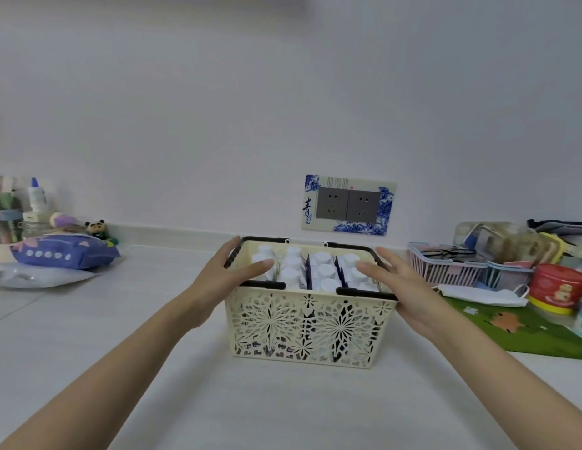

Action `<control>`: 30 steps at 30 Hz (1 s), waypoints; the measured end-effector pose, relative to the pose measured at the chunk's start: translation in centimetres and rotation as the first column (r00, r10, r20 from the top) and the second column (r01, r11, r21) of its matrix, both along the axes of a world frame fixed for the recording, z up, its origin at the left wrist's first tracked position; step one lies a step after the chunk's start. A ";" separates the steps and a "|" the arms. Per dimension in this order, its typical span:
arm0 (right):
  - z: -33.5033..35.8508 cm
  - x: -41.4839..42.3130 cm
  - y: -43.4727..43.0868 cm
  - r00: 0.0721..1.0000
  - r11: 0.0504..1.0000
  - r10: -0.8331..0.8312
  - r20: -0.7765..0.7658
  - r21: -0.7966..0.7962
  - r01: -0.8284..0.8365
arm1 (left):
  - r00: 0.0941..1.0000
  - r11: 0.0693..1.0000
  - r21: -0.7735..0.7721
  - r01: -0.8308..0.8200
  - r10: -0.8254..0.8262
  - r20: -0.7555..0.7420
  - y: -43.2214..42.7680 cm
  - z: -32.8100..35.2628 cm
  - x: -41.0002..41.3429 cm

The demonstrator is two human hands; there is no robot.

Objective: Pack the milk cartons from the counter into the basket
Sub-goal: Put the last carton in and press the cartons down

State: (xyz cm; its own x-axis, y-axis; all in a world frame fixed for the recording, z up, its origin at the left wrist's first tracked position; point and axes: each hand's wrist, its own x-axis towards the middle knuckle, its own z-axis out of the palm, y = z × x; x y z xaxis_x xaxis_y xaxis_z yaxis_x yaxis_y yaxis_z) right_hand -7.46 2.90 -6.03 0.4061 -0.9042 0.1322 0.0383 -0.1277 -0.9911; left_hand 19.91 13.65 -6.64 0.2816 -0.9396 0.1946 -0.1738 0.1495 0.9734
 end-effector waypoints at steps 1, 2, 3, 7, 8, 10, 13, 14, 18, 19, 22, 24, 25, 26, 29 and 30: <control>0.0 0.0 0.0 1.000 1.000 -0.021 -0.010 -0.012 0.021 | 1.000 1.000 -0.010 -0.001 0.001 0.002 -0.1 0.1 -0.4; 0.0 -0.1 -0.3 0.999 0.999 -0.034 -0.008 -0.019 0.034 | 1.000 1.000 -0.024 -0.004 0.004 0.014 -0.2 0.1 -0.8; 0.0 -0.4 -0.5 0.999 0.999 -0.047 -0.012 -0.025 0.046 | 1.000 0.999 -0.039 -0.006 0.007 0.021 -0.5 0.1 -1.2; 0.8 -2.1 -1.0 0.993 0.993 -0.100 -0.061 -0.067 0.096 | 0.999 0.999 -0.048 0.005 -0.003 0.046 -2.4 0.1 -3.6; 0.9 -2.7 -1.3 0.991 0.992 -0.113 -0.072 -0.069 0.108 | 0.998 0.999 -0.046 0.016 -0.013 0.062 -2.9 0.3 -4.3; 1.1 -3.8 -1.9 0.977 0.980 -0.176 -0.120 -0.116 0.162 | 0.996 0.999 -0.028 0.033 -0.030 0.084 -4.2 0.4 -5.5; 1.0 -5.0 -2.7 0.807 0.844 -0.464 -0.365 -0.460 0.277 | 0.976 1.000 -0.007 0.005 -0.004 0.216 -6.1 0.7 -7.2; 0.7 -5.2 -2.5 0.689 0.756 -0.565 -0.453 -0.618 0.213 | 0.927 1.000 -0.020 -0.015 0.021 0.375 -6.6 0.8 -7.6; -1.6 -5.0 -1.1 0.428 0.547 -0.707 -0.562 -0.819 -0.172 | 0.388 0.989 -0.143 0.025 0.123 0.914 -7.5 0.5 -9.1; -2.2 -5.0 -1.0 0.410 0.527 -0.722 -0.558 -0.827 -0.197 | 0.322 0.989 -0.142 0.033 0.124 0.938 -7.8 0.3 -9.2; -3.0 -5.3 -1.6 0.456 0.493 -0.736 -0.500 -0.858 -0.146 | 0.239 0.987 -0.162 0.017 0.153 0.959 -8.7 0.1 -9.1; -3.2 -5.2 -2.4 0.478 0.470 -0.746 -0.464 -0.875 -0.116 | 0.203 0.985 -0.171 0.013 0.165 0.965 -9.6 0.2 -9.0; -3.3 -5.1 -2.9 0.477 0.457 -0.754 -0.452 -0.882 -0.113 | 0.191 0.985 -0.170 0.020 0.164 0.968 -10.1 0.3 -9.0; -3.5 -5.1 -3.4 0.470 0.448 -0.761 -0.447 -0.886 -0.116 | 0.178 0.985 -0.169 0.031 0.161 0.971 -10.6 0.4 -9.1; -3.6 -5.0 -5.5 0.438 0.447 -0.778 -0.450 -0.887 -0.117 | 0.184 0.987 -0.156 0.041 0.146 0.972 -12.5 0.6 -9.1; -3.5 -5.0 -6.3 0.429 0.451 -0.781 -0.453 -0.885 -0.115 | 0.202 0.988 -0.150 0.036 0.140 0.969 -13.3 0.8 -9.2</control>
State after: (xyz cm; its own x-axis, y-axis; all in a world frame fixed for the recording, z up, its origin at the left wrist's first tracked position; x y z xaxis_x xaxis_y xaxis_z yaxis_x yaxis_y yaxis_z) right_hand -12.41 -3.38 -9.56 0.3964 -0.6678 0.6300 -0.8567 -0.5157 -0.0076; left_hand 10.70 0.39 -5.87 -0.1673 -0.8764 0.4517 -0.9824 0.1868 -0.0014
